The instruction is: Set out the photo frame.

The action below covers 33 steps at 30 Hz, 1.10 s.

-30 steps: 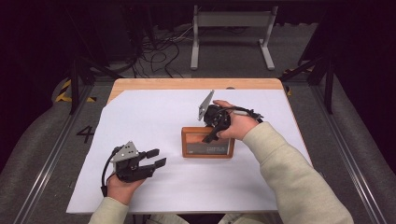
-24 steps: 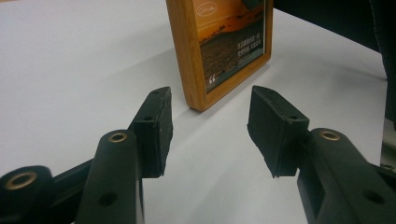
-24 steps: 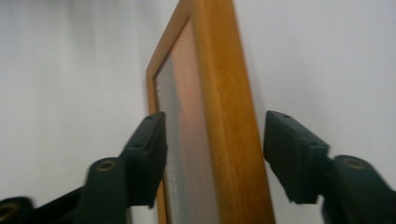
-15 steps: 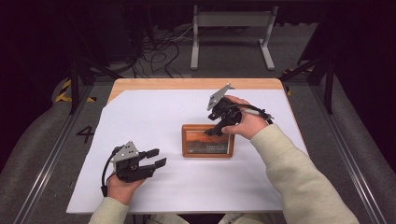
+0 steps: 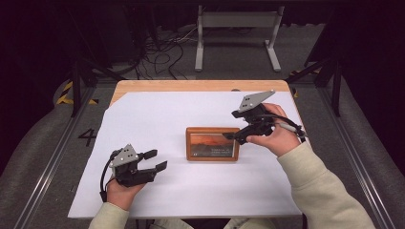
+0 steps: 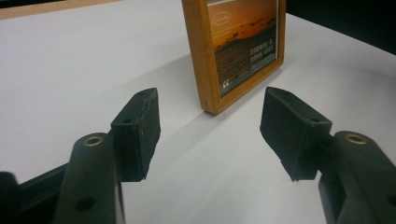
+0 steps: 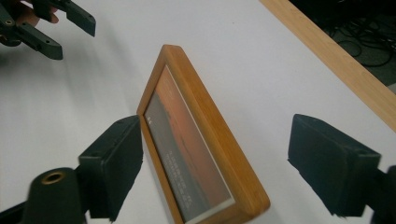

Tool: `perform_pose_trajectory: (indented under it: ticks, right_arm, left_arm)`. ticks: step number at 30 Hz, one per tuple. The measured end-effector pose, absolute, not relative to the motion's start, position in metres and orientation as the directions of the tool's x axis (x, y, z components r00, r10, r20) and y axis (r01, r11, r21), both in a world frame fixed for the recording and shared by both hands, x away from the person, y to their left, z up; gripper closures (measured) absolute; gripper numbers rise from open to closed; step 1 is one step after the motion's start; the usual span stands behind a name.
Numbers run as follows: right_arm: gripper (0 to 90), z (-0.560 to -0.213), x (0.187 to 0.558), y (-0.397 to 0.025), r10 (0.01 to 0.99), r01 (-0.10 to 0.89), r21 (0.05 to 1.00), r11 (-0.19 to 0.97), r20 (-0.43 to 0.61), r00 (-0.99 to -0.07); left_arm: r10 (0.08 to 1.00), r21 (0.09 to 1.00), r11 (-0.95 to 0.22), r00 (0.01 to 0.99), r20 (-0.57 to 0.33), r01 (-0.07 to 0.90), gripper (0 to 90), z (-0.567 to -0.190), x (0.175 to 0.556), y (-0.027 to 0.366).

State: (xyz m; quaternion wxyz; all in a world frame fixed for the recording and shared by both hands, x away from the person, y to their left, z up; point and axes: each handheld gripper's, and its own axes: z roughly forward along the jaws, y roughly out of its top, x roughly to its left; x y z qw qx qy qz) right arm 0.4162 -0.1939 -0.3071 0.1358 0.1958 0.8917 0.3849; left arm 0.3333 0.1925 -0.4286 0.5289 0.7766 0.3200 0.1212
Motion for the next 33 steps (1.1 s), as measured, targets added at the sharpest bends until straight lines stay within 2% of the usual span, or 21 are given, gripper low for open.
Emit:
perform_pose_trajectory:
  ticks: [2,11,23,33]
  right_arm:
    - [12.8,-0.309,0.409,-0.207,0.483,0.261,0.767,0.586,-0.073,-0.872]
    - [6.9,-0.320,0.392,-0.254,0.567,0.290,0.830,0.477,-0.039,-0.823]
    - [5.2,-0.353,0.375,-0.303,0.643,0.273,0.886,0.375,-0.037,-0.765]
    - [5.3,-0.384,0.361,-0.322,0.681,0.231,0.922,0.311,-0.047,-0.730]
  left_arm:
    - [0.628,0.902,-0.228,0.764,-0.151,0.365,35.0,-0.428,0.333,0.193]
    - [0.619,0.912,-0.216,0.772,-0.147,0.348,27.9,-0.428,0.334,0.193]
    - [0.604,0.923,-0.193,0.782,-0.155,0.333,20.9,-0.428,0.334,0.196]
    - [0.609,0.927,-0.186,0.779,-0.152,0.326,18.5,-0.429,0.334,0.200]
